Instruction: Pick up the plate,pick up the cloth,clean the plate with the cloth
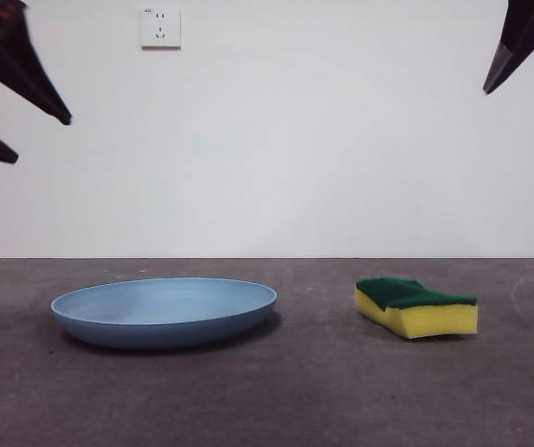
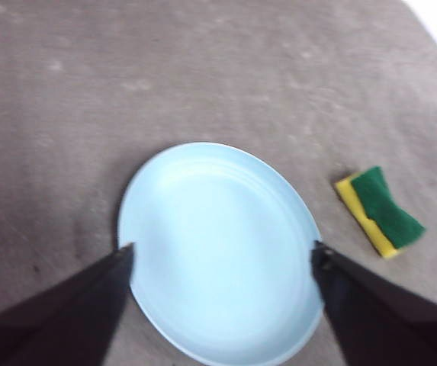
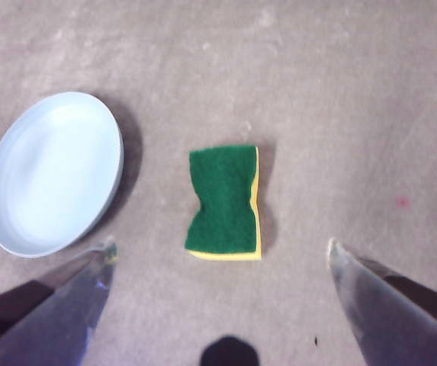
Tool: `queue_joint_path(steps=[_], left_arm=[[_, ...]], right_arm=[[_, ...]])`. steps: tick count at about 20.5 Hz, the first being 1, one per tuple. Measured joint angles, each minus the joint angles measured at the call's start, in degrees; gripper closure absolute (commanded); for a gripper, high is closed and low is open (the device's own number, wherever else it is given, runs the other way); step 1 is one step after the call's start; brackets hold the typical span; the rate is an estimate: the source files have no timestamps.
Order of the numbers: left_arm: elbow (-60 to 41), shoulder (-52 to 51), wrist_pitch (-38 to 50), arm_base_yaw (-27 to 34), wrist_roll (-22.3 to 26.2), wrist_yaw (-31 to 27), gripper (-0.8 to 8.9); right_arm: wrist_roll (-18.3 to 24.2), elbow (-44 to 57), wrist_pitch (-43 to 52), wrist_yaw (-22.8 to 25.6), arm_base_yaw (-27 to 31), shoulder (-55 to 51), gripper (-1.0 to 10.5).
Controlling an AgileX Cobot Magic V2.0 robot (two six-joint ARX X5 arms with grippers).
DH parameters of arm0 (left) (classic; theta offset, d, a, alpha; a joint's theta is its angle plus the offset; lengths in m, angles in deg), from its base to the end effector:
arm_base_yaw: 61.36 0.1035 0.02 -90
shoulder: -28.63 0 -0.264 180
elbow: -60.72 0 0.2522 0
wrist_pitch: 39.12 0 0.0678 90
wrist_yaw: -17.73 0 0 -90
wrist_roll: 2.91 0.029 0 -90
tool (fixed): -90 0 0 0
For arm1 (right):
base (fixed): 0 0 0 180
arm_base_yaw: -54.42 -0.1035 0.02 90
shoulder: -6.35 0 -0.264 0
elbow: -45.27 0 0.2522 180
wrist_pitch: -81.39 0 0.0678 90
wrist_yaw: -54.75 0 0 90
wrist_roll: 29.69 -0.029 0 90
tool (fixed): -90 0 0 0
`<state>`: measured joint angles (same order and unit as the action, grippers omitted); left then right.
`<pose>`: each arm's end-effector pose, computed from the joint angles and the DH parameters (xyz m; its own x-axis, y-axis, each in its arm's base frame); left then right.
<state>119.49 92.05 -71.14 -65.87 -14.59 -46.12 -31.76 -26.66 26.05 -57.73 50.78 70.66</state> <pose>0.2268 -0.0307 0.2631 0.6831 -0.4960 -0.5361 0.2937 0.8586 -0.4201 0.2180 0.0250 0.3049 0.5961 0.4211 -0.6836 -0.2885 0.9069 0.3070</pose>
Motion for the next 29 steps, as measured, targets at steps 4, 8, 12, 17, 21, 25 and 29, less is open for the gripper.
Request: queue_joint_path(steps=[4,8,12,17,21,25,29], left_arm=[[8.6,13.7,-6.8,0.0,1.9,-1.9,3.48],[14.8,26.2,-9.6,-0.2,3.7,-3.9,3.48],[16.0,33.0,-7.9,-1.9,4.1,-5.7,3.49],[16.0,37.6,-6.0,-4.6,4.4,-6.6,3.50],[16.2,37.9,-5.7,-6.3,4.6,-8.9,8.31],[16.2,38.2,-6.1,-7.3,5.2,-10.7,8.21],[16.2,38.1,-6.5,-7.5,4.9,-12.0,8.21]], right_arm=[[0.0,0.0,0.2,0.0,-0.1,0.0,4.7],[0.0,0.0,0.2,0.0,-0.1,0.0,4.7],[0.0,0.0,0.2,0.0,-0.1,0.0,4.7],[0.0,0.0,0.1,0.0,-0.1,0.0,4.7],[0.0,0.0,-0.5,0.0,-0.1,0.0,4.7],[-0.9,0.0,-0.9,0.0,-0.1,0.0,4.7],[-1.1,0.0,-0.9,-2.2,-0.2,0.0,4.8]])
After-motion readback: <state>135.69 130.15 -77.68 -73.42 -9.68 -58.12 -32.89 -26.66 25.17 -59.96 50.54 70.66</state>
